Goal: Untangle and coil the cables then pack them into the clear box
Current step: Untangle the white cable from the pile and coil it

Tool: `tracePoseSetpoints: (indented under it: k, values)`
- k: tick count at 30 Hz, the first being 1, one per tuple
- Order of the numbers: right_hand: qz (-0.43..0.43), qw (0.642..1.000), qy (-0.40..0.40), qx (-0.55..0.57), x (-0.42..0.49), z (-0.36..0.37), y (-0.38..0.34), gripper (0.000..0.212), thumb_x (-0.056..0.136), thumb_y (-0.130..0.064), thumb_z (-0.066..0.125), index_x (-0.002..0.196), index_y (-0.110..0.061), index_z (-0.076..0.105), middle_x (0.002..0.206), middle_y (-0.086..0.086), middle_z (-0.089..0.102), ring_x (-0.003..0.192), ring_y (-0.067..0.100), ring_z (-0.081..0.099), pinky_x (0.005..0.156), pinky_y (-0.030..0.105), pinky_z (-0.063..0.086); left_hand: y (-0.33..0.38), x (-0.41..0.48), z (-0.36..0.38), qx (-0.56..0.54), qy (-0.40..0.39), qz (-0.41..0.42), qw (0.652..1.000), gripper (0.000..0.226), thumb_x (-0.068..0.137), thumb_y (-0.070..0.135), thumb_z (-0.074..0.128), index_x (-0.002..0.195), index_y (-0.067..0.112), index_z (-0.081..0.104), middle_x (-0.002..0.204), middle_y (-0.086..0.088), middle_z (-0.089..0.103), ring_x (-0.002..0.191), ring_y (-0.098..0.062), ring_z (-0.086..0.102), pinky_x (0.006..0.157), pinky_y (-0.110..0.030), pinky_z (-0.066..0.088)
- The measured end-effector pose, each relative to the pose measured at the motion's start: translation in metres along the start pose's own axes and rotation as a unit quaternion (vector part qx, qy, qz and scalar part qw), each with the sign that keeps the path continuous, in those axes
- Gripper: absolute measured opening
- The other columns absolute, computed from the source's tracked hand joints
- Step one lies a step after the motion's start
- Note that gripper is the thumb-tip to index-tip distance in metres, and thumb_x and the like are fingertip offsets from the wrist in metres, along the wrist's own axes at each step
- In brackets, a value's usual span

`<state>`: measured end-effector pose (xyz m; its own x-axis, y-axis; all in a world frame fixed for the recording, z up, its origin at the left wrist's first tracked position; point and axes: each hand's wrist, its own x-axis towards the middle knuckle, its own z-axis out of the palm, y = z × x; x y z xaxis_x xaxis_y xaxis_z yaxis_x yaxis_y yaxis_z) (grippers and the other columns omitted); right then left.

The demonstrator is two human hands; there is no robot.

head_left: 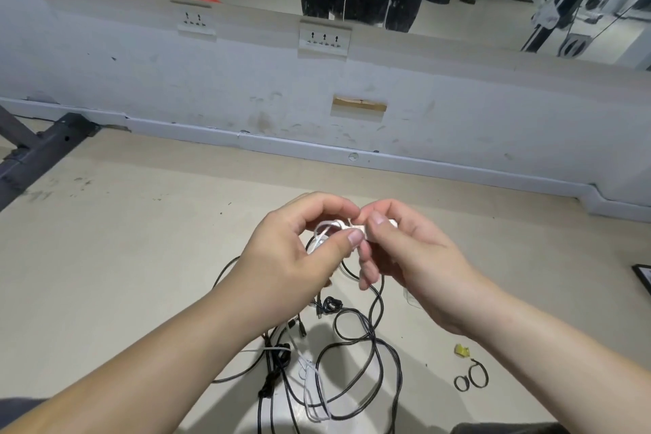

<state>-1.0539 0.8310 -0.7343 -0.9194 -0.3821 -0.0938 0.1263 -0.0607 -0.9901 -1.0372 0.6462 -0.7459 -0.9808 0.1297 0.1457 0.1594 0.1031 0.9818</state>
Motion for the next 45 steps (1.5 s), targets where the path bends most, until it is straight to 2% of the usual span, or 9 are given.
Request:
tracePoseSetpoints:
  k: [5, 9, 15, 23, 28, 34, 37, 41, 45]
  values:
    - [0.046, 0.992, 0.008, 0.120, 0.004, 0.001, -0.008, 0.022, 0.108, -0.019, 0.043, 0.128, -0.015, 0.050, 0.070, 0.013, 0.055, 0.051, 0.025, 0.048, 0.052, 0.036, 0.048, -0.002, 0.000, 0.003, -0.120, 0.033, -0.042, 0.991, 0.033, 0.083, 0.020, 0.079, 0.115, 0.024, 0.070, 0.096, 0.001, 0.072, 0.089, -0.012, 0.070, 0.065, -0.035, 0.063]
    - [0.112, 0.969, -0.027, 0.216, 0.006, -0.009, -0.017, 0.034, 0.087, -0.011, 0.056, 0.120, -0.014, 0.050, 0.078, 0.019, 0.058, 0.061, 0.030, 0.055, 0.054, 0.038, 0.047, -0.003, 0.002, -0.002, -0.094, 0.042, -0.058, 0.993, 0.010, 0.091, 0.014, 0.078, 0.096, 0.023, 0.077, 0.088, 0.004, 0.073, 0.084, -0.013, 0.068, 0.060, -0.030, 0.061]
    - [0.048, 0.998, -0.037, 0.030, 0.007, -0.011, -0.006, 0.035, 0.096, -0.025, 0.056, 0.118, 0.003, 0.057, 0.085, 0.015, 0.063, 0.060, 0.023, 0.057, 0.056, 0.031, 0.044, -0.002, 0.002, -0.005, -0.061, 0.049, -0.056, 0.995, 0.014, 0.096, 0.016, 0.073, 0.099, 0.028, 0.080, 0.100, -0.014, 0.070, 0.070, -0.018, 0.072, 0.067, -0.036, 0.064]
    - [0.058, 0.992, 0.029, 0.109, 0.008, -0.005, -0.002, 0.040, 0.091, -0.035, 0.065, 0.110, 0.000, 0.072, 0.089, 0.010, 0.067, 0.072, 0.016, 0.058, 0.064, 0.027, 0.049, -0.003, 0.001, -0.001, -0.040, 0.082, -0.034, 0.995, 0.024, 0.089, 0.006, 0.079, 0.100, 0.026, 0.078, 0.086, 0.003, 0.076, 0.080, -0.020, 0.070, 0.083, -0.042, 0.061]
    - [0.099, 0.993, 0.039, 0.051, 0.007, -0.001, 0.002, 0.053, 0.094, -0.052, 0.061, 0.100, -0.001, 0.075, 0.082, 0.010, 0.067, 0.069, 0.019, 0.060, 0.064, 0.028, 0.053, -0.002, -0.001, -0.003, 0.082, 0.093, 0.041, 0.991, 0.020, 0.086, 0.011, 0.083, 0.087, 0.031, 0.079, 0.084, 0.012, 0.074, 0.078, -0.007, 0.070, 0.066, -0.016, 0.054]
    - [0.111, 0.992, 0.028, -0.060, 0.005, -0.002, 0.005, 0.060, 0.096, -0.060, 0.051, 0.089, -0.006, 0.075, 0.080, 0.014, 0.067, 0.062, 0.019, 0.060, 0.061, 0.032, 0.052, -0.007, -0.001, -0.003, 0.187, 0.054, 0.058, 0.979, 0.015, 0.096, 0.018, 0.071, 0.102, 0.030, 0.079, 0.091, 0.014, 0.062, 0.078, -0.010, 0.065, 0.065, -0.018, 0.048]
    - [0.050, 0.990, 0.077, -0.105, 0.008, -0.007, 0.006, 0.047, 0.085, -0.050, 0.071, 0.114, -0.013, 0.072, 0.089, 0.005, 0.070, 0.071, 0.015, 0.066, 0.065, 0.033, 0.058, -0.005, 0.001, -0.007, 0.287, 0.030, 0.048, 0.956, 0.007, 0.098, 0.027, 0.067, 0.096, 0.031, 0.072, 0.090, 0.015, 0.060, 0.081, -0.006, 0.059, 0.072, -0.028, 0.050]
    - [0.017, 0.990, 0.064, -0.127, 0.006, -0.008, 0.012, 0.018, 0.082, -0.025, 0.086, 0.098, -0.021, 0.078, 0.091, 0.005, 0.077, 0.080, 0.020, 0.071, 0.068, 0.028, 0.057, 0.002, 0.000, -0.007, 0.366, 0.005, 0.017, 0.930, 0.009, 0.098, 0.040, 0.062, 0.092, 0.035, 0.066, 0.088, 0.015, 0.059, 0.084, -0.010, 0.059, 0.076, -0.040, 0.052]
    - [0.031, 0.992, 0.052, -0.115, 0.007, -0.011, 0.012, 0.019, 0.077, -0.027, 0.087, 0.093, -0.020, 0.082, 0.094, 0.006, 0.080, 0.086, 0.018, 0.075, 0.072, 0.027, 0.059, 0.005, -0.002, -0.009, 0.400, 0.005, 0.004, 0.917, 0.022, 0.097, 0.053, 0.060, 0.085, 0.034, 0.062, 0.084, 0.016, 0.059, 0.083, -0.010, 0.058, 0.074, -0.039, 0.052]
